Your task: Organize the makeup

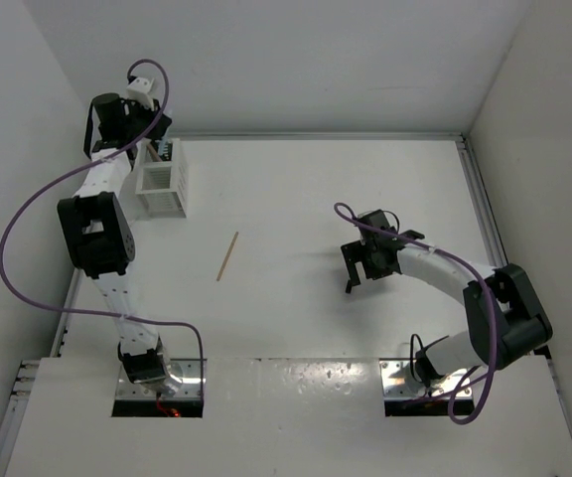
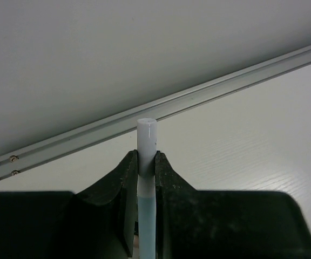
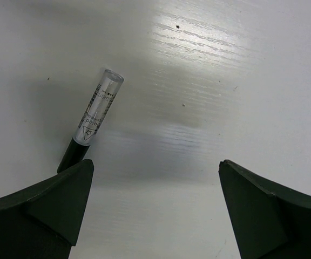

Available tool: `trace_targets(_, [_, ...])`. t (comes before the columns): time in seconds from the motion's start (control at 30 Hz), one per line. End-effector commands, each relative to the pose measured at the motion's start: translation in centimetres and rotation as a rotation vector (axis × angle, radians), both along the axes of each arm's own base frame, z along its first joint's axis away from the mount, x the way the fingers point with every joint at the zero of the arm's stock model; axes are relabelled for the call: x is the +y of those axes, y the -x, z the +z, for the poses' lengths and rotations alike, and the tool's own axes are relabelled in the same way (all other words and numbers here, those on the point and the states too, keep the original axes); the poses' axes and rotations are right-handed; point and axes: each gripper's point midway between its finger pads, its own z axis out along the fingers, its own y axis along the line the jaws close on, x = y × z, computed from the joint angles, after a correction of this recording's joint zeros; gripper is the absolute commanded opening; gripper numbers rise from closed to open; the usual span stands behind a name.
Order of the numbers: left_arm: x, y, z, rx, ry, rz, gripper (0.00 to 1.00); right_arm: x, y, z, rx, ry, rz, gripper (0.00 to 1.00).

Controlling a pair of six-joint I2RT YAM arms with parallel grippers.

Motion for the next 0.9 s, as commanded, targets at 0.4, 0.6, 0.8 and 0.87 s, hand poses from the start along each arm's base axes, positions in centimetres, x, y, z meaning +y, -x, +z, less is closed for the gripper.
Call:
trace_targets(0.4, [0.7,-1.3,-1.0,-0.123,-0.057,-0.040,0.00,0.8,-1.9,3.0,-0.055,-0.006,0.026,1.00])
trace_targets(0.6, [0.9,-0.2,-2.8,-0.095,-0.048,-0.040,0.00,0.9,-2.3,3.6,-0.070,-0.003,0.035,1.00])
trace_targets(0.8, [1.0,1.3,-4.2,-0.070,-0.048,-0.042,0.16,1.0,-2.2,3.3,-0.064,-0.005,0.038,1.00])
trace_targets(0.87, [1.4,1.9,-3.7,-0.078,-0.058,-0.035,0.30,1.1,-2.3,3.3,-0.065,-0.008,0.039,1.00])
